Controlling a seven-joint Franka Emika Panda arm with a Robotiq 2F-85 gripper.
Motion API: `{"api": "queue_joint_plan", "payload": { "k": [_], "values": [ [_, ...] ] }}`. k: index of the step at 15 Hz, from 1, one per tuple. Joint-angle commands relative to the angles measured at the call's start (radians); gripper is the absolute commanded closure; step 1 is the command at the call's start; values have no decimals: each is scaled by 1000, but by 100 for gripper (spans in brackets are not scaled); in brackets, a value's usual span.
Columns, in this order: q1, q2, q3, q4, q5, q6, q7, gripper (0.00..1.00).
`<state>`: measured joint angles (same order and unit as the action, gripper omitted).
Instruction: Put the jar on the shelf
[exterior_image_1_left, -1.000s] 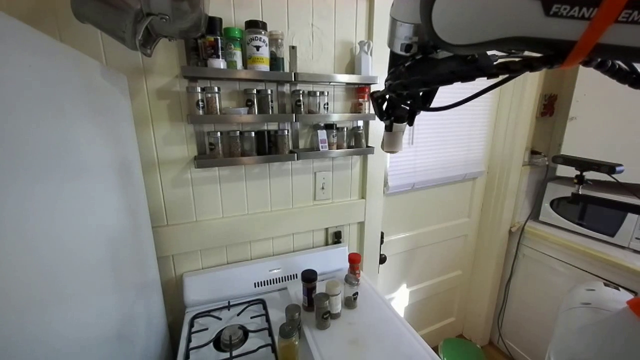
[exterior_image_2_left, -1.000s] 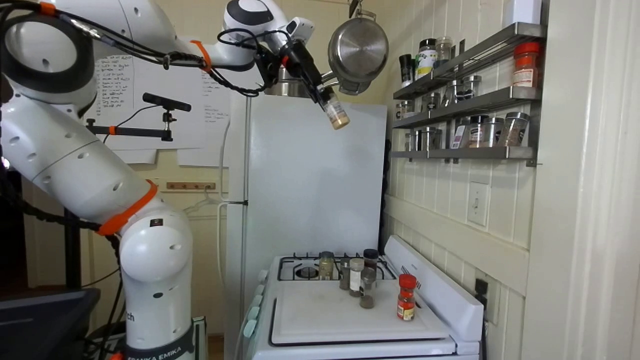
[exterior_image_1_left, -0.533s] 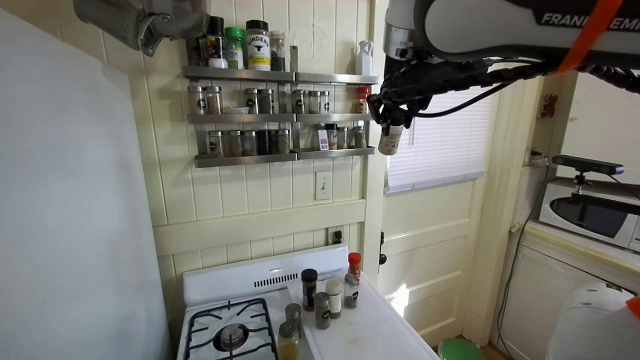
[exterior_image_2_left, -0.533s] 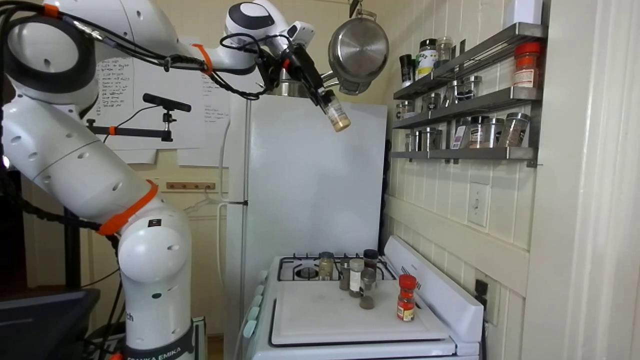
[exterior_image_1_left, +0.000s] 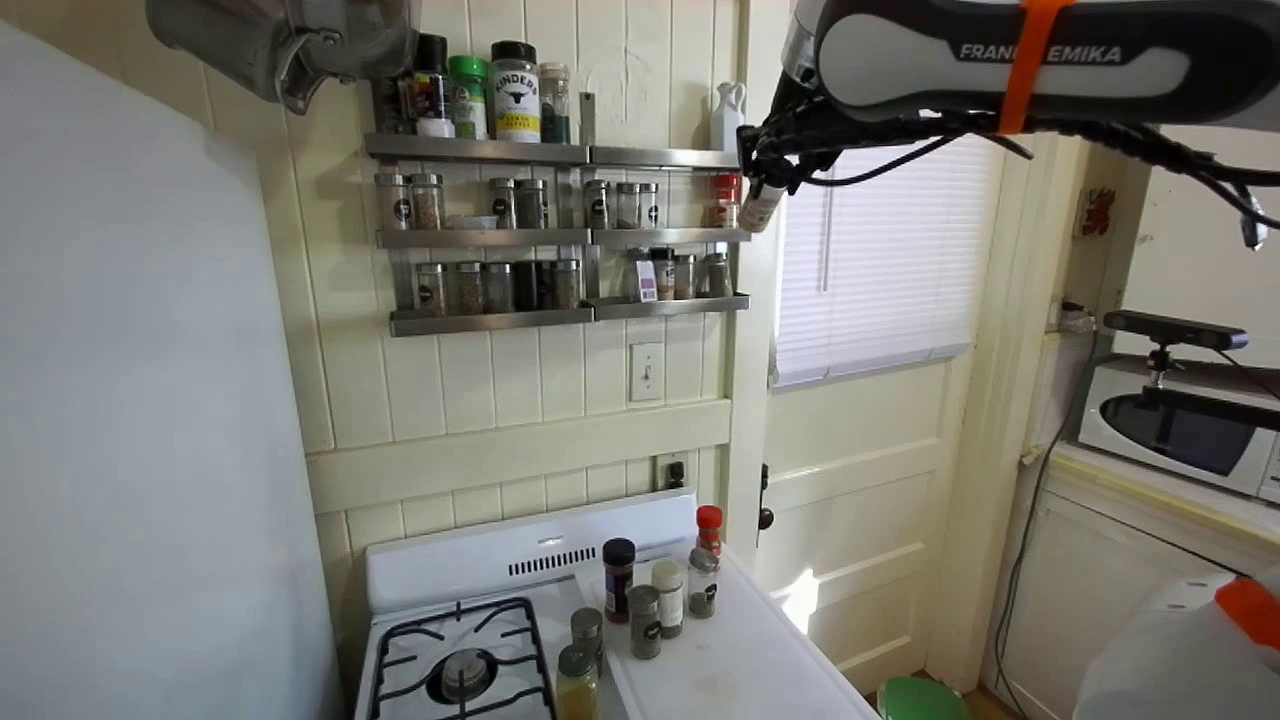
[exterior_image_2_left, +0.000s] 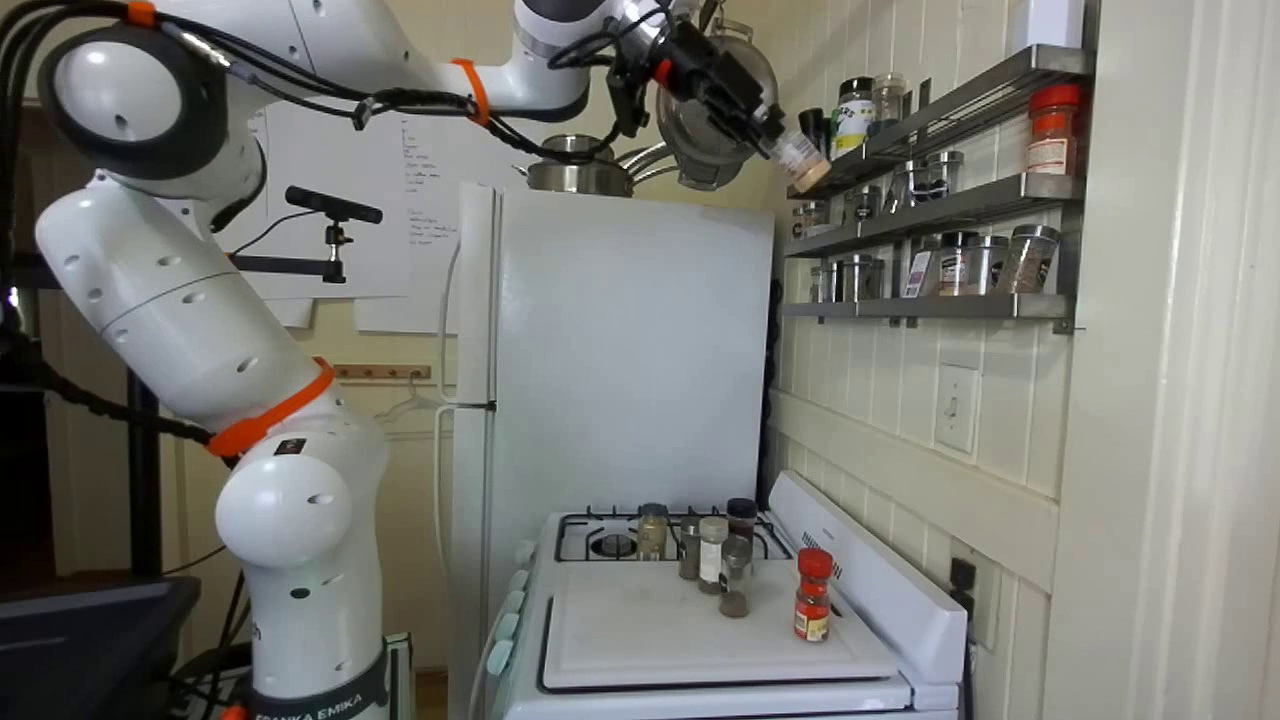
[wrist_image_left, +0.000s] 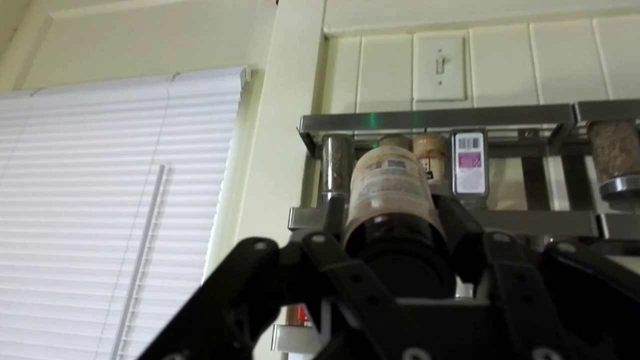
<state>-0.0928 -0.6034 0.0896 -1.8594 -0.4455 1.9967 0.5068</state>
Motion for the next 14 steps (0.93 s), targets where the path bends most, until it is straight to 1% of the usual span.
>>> {"api": "queue_joint_plan", "payload": {
  "k": [1,5,6,9,10,14],
  "values": [
    [-42,145,-30,131,45,90,-44,75],
    [-47,265,-59,237,105,112,-58,75],
    [-58,209,-41,171,66,108,-38,50],
    [-53,263,-52,222,85,107,-41,50],
    [-52,266,-52,227,86,107,-41,75],
    [-75,299,-64,238,51,164,-32,75]
  ]
}}
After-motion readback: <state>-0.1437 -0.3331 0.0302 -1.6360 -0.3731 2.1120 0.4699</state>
